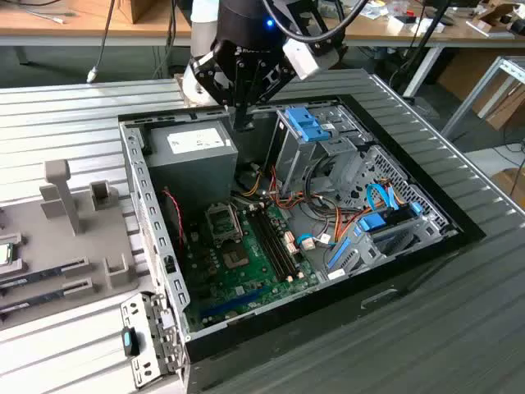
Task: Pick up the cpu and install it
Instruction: 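Reach for the cpu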
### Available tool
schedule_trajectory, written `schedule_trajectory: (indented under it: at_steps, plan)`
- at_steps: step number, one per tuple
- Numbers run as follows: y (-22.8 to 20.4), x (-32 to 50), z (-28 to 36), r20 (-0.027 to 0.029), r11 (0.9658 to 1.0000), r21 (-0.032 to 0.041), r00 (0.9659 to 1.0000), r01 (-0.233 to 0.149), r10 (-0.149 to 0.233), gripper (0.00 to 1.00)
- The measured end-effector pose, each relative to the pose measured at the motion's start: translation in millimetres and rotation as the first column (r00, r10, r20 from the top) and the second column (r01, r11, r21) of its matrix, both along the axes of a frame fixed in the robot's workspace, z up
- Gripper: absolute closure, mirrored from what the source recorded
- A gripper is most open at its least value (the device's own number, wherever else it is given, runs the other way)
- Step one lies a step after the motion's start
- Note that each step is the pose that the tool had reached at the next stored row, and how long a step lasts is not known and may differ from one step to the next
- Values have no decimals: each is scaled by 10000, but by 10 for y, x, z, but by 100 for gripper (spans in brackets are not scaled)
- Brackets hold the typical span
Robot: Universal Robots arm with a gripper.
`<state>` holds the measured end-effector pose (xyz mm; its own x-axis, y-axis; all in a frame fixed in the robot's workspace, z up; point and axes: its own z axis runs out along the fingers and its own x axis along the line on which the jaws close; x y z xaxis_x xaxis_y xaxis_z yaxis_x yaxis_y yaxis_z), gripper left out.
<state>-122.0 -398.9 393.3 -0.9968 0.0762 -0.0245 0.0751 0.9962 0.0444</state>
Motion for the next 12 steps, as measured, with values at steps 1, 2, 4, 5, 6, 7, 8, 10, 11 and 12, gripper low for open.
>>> schedule_trajectory:
  at_steps: [1,2,4,5,6,7,8,10,11,12]
  plan:
    - [0,-4,1,0,10000,-1,10000,0,0,89]
    - [0,-8,0,0,10000,0,10000,1,-1,89]
    - [0,-12,0,0,10000,0,10000,0,0,89]
    - [0,-14,0,0,10000,0,10000,0,0,89]
    - [0,-16,0,0,10000,0,10000,0,0,89]
    - [0,-18,0,1,10000,0,10000,0,0,89]
    - [0,-20,0,0,10000,1,10000,1,-1,89]
    - [0,-31,0,0,10000,0,10000,0,0,89]
    - [0,-39,0,0,10000,0,10000,1,-1,89]
    - [0,-46,0,0,10000,0,10000,0,0,89]
